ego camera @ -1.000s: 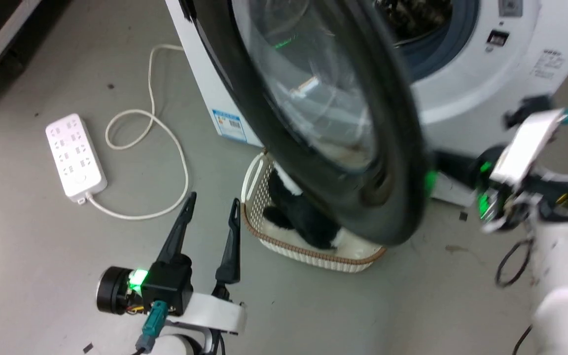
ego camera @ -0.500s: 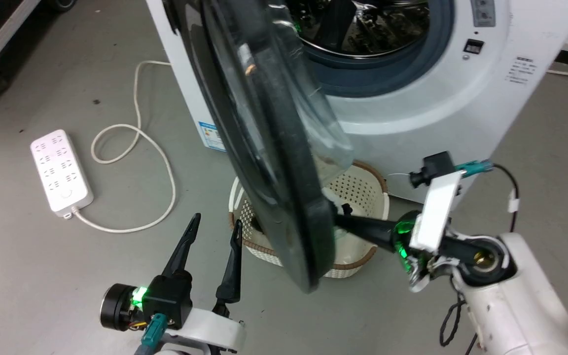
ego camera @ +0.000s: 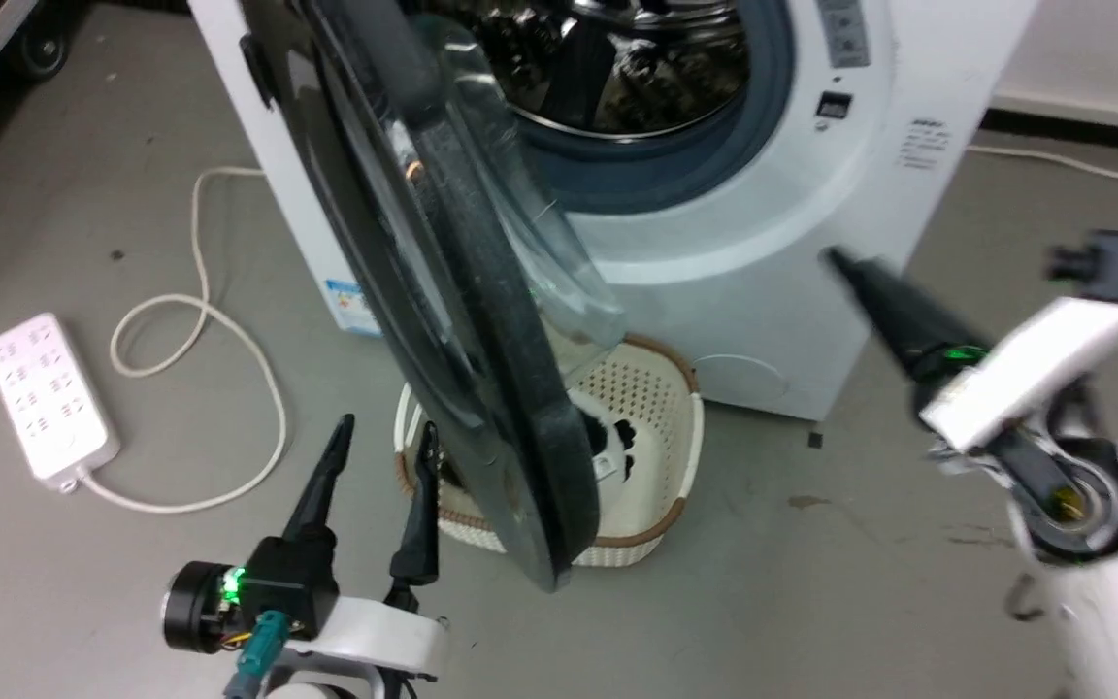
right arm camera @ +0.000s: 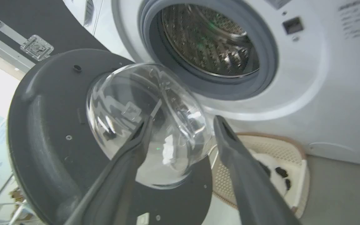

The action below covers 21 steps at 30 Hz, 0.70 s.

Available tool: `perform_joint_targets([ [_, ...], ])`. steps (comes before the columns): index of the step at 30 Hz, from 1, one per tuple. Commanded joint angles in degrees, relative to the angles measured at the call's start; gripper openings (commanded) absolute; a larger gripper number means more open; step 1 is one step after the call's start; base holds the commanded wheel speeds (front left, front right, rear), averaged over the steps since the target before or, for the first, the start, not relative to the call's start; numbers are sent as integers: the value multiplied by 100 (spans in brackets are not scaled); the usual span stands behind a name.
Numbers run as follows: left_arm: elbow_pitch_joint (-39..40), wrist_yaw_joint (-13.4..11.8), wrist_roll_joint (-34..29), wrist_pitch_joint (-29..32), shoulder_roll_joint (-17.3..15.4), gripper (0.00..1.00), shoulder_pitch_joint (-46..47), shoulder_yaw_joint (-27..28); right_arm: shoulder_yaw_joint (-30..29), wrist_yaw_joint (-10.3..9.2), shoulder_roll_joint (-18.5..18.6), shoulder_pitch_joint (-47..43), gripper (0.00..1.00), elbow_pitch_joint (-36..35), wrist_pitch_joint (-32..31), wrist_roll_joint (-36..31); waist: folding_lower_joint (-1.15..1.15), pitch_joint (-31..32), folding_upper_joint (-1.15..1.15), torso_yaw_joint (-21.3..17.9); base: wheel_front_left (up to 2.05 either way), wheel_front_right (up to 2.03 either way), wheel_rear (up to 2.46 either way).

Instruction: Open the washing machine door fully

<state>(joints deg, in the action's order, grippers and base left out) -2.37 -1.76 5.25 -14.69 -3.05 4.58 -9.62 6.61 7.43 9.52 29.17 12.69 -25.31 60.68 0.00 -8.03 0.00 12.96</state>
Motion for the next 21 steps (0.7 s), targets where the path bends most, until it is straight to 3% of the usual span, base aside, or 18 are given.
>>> perform_joint_targets([
  [1, 10, 15, 31, -30, -25, 100, -87, 127, 7, 6, 421, -321, 100, -305, 896, -829, 0, 183, 0, -213, 0, 0, 0],
  [4, 15, 19, 55, -30, -39, 100, -151, 267, 278, 6, 966, -615, 100, -561, 2055, -2190, 0, 322, 0, -392, 0, 0, 0],
  [5, 15, 19, 55, -30, -39, 100, -151, 267, 278, 6, 966, -615, 100, -561, 2055, -2190, 0, 322, 0, -392, 0, 0, 0],
  [6, 13, 43, 54, -30, -58, 100, -211, 326, 325, 6, 1083, -871, 100, -672, 2660, -2886, 0, 418, 0, -493, 0, 0, 0],
  [7, 13, 43, 54, -30, -58, 100, -211, 326, 325, 6, 1083, -871, 100, -672, 2660, -2886, 0, 418, 0, -493, 0, 0, 0],
  [9, -5, 78, 49, -30, -75, 100, -297, 390, 147, 6, 1061, -1348, 100, -878, 3343, -3813, 0, 545, 0, -605, 0, 0, 0],
  [10, -5, 78, 49, -30, -75, 100, -297, 390, 147, 6, 1061, -1348, 100, -878, 3343, -3813, 0, 545, 0, -605, 0, 0, 0],
  [11, 8, 88, 45, -30, -77, 100, -355, 421, -92, 6, 860, -1723, 100, -1045, 3610, -4324, 0, 595, 0, -665, 0, 0, 0],
  [13, 19, 92, 43, -30, -77, 100, -385, 437, -193, 6, 741, -1914, 100, -1141, 3693, -4576, 0, 619, 0, -694, 0, 0, 0],
  [14, 32, 117, 25, -30, -83, 100, -444, 440, -418, 6, 420, -2300, 100, -1333, 3809, -4978, 0, 648, 0, -740, 0, 0, 0],
  [15, 32, 117, 25, -30, -83, 100, -444, 440, -418, 6, 420, -2300, 100, -1333, 3809, -4978, 0, 648, 0, -740, 0, 0, 0],
  [21, -2, 122, 13, -30, -69, 100, -580, 447, -790, 6, -411, -3252, 100, -1657, 3964, -5635, 0, 689, 0, -818, 0, 0, 0],
])
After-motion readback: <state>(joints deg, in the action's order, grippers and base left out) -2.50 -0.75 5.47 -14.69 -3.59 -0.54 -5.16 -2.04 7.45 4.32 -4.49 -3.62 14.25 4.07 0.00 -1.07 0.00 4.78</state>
